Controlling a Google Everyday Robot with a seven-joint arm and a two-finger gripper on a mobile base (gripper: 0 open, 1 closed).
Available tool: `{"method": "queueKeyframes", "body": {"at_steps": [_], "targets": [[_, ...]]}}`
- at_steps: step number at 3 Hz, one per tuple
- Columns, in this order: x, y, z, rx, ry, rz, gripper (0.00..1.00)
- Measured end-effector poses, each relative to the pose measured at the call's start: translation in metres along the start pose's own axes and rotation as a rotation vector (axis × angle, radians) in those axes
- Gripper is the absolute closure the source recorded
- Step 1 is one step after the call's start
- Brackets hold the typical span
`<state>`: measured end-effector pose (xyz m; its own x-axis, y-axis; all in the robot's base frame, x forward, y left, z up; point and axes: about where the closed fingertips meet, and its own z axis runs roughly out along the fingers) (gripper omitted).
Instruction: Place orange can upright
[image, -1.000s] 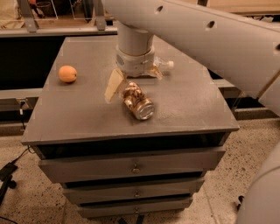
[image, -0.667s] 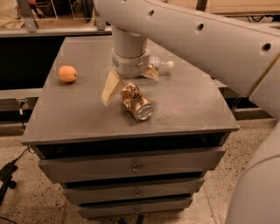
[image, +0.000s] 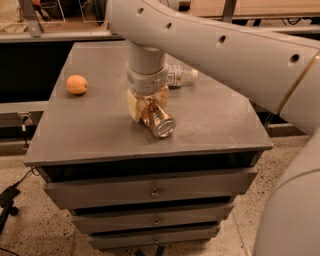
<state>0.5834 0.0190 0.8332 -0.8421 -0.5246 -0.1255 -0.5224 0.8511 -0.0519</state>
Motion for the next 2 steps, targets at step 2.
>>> {"method": "queueKeyframes", "body": {"at_steps": [2], "targets": [[0.0004,-0.0018,0.0047,-0.043,0.001,-0.018,0.88]]}}
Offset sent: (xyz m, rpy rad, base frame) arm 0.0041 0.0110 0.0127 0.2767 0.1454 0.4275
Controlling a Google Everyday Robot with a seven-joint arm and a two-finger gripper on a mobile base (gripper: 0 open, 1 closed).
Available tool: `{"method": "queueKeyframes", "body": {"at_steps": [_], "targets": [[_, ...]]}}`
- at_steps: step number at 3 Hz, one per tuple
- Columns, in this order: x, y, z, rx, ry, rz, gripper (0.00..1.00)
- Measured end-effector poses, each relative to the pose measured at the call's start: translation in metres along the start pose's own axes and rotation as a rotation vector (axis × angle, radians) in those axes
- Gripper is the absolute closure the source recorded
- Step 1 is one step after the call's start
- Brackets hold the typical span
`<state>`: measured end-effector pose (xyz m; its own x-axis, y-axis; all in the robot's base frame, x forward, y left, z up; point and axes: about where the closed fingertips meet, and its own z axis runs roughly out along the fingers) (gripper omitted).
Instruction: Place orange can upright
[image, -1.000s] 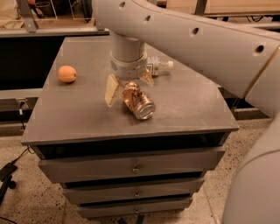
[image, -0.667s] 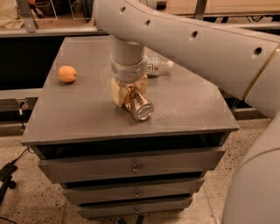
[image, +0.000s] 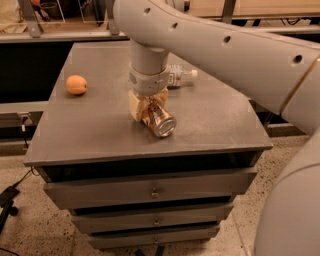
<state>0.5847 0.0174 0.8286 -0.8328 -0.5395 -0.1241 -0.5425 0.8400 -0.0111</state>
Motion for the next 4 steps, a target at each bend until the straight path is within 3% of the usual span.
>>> {"method": "queueKeyframes", "body": {"at_steps": [1,3,4], "targets": [[0.0,0.0,-0.002,0.0,0.0,0.0,1.0],[-0.004,-0.005,-0.027,-0.032,-0.042,-0.177,1.0],[-0.004,-0.005,-0.027,-0.032,-0.042,-0.178,1.0]]}}
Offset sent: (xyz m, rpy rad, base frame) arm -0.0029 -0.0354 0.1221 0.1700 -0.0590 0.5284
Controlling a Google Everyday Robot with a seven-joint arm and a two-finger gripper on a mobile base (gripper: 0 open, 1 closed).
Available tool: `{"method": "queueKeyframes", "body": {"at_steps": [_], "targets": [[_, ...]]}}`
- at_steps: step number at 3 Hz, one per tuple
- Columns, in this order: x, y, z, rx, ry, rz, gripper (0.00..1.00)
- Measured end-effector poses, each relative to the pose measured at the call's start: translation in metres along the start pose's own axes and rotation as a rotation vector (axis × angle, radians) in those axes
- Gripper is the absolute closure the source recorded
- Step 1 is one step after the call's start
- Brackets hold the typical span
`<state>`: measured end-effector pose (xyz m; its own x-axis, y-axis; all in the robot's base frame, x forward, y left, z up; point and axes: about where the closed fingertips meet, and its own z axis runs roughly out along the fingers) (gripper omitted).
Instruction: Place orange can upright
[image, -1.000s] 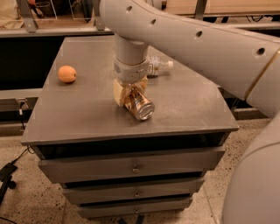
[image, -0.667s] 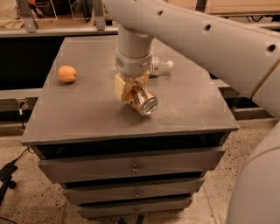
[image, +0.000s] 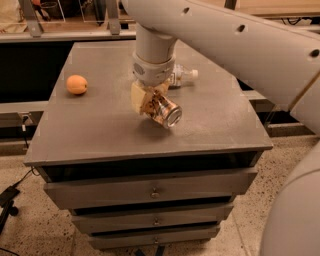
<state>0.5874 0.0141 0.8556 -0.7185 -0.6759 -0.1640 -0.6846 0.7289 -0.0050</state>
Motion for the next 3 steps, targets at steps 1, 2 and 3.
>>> {"method": "queueKeyframes", "body": {"at_steps": [1,2,3], "targets": [[-0.002,-0.004,-0.011,0.019,-0.033,-0.03,1.0],[0.007,-0.027,-0.056,0.033,-0.195,-0.057,1.0],[0.018,-0.044,-0.085,0.004,-0.374,-0.103,1.0]]}}
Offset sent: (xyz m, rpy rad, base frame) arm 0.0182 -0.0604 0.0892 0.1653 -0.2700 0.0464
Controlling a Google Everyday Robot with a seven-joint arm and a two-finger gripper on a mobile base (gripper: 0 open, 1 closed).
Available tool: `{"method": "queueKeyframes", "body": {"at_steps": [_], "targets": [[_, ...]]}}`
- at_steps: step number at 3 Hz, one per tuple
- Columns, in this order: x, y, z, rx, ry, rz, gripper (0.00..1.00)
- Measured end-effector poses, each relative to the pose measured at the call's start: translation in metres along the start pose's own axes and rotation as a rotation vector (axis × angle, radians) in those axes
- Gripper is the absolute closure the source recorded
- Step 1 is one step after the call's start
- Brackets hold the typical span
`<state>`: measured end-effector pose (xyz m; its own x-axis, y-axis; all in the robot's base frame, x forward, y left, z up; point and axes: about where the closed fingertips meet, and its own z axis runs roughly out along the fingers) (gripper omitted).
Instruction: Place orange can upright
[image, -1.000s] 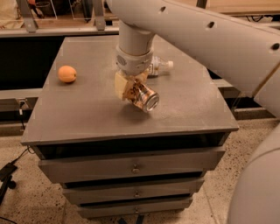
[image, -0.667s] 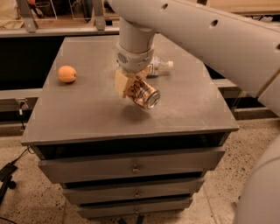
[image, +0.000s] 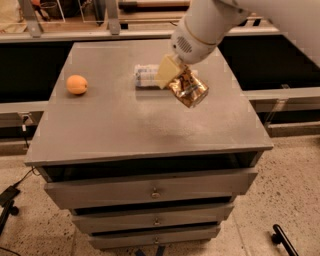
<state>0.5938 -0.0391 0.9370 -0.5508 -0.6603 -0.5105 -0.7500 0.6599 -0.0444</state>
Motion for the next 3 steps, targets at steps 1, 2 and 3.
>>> {"method": "queueKeyframes", "body": {"at_steps": [1,2,3], "targets": [[0.004,-0.005,-0.009,-0.005,-0.04,-0.024,1.0],[-0.005,-0.007,0.01,-0.055,-0.091,-0.015,1.0],[-0.004,-0.025,0.03,-0.23,-0.361,0.014,1.0]]}}
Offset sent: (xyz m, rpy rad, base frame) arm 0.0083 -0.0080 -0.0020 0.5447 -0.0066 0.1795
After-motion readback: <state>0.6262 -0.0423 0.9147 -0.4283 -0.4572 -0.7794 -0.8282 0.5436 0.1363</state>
